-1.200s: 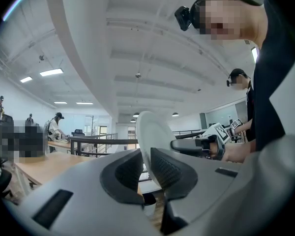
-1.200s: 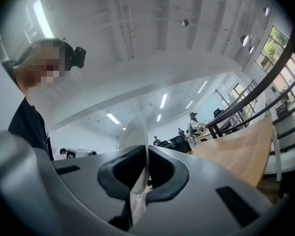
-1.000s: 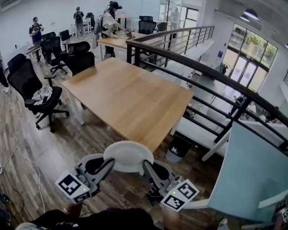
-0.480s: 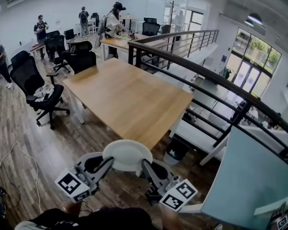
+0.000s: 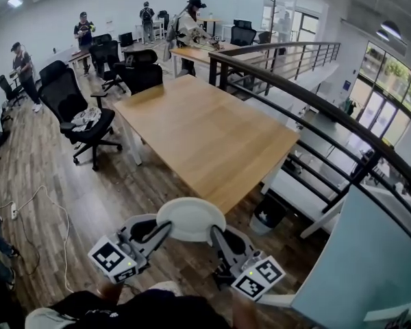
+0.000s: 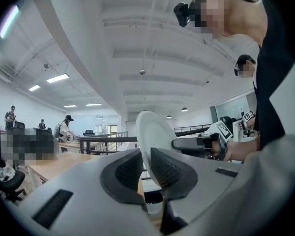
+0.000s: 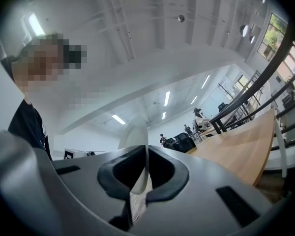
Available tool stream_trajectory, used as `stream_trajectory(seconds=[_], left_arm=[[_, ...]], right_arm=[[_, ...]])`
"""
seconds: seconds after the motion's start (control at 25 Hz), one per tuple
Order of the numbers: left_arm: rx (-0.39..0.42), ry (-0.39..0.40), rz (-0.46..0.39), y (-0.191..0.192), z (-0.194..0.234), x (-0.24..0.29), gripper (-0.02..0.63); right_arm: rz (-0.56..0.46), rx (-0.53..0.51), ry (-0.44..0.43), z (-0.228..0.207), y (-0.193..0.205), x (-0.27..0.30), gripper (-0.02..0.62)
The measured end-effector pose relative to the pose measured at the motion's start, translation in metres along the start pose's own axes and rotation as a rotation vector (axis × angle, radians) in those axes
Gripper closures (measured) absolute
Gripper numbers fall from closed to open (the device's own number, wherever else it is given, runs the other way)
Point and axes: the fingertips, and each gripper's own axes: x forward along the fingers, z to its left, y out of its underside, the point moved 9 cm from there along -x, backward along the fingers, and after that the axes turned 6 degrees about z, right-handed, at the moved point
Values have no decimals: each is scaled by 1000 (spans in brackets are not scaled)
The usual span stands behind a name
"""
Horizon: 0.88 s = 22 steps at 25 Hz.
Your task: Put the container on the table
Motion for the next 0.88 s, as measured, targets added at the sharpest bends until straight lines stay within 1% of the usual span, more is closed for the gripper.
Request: stream_trajectory(seconds=[0.2,0.4,0.64,0.88], left_arm=[[-28,-50,-5,-1,4,-7,548],[-52,-61,-9,4,11,-10,548],[-62,-33,-30,7,36,1,548],[-74,12,-52,11,76,9,548]], right_arm=[[5,7,-42,1,1,12,574],[24,19,-44,0,4,20,574],[24,15,-8,-10,3,37,574],[21,-3,37,-18,3,68,574]])
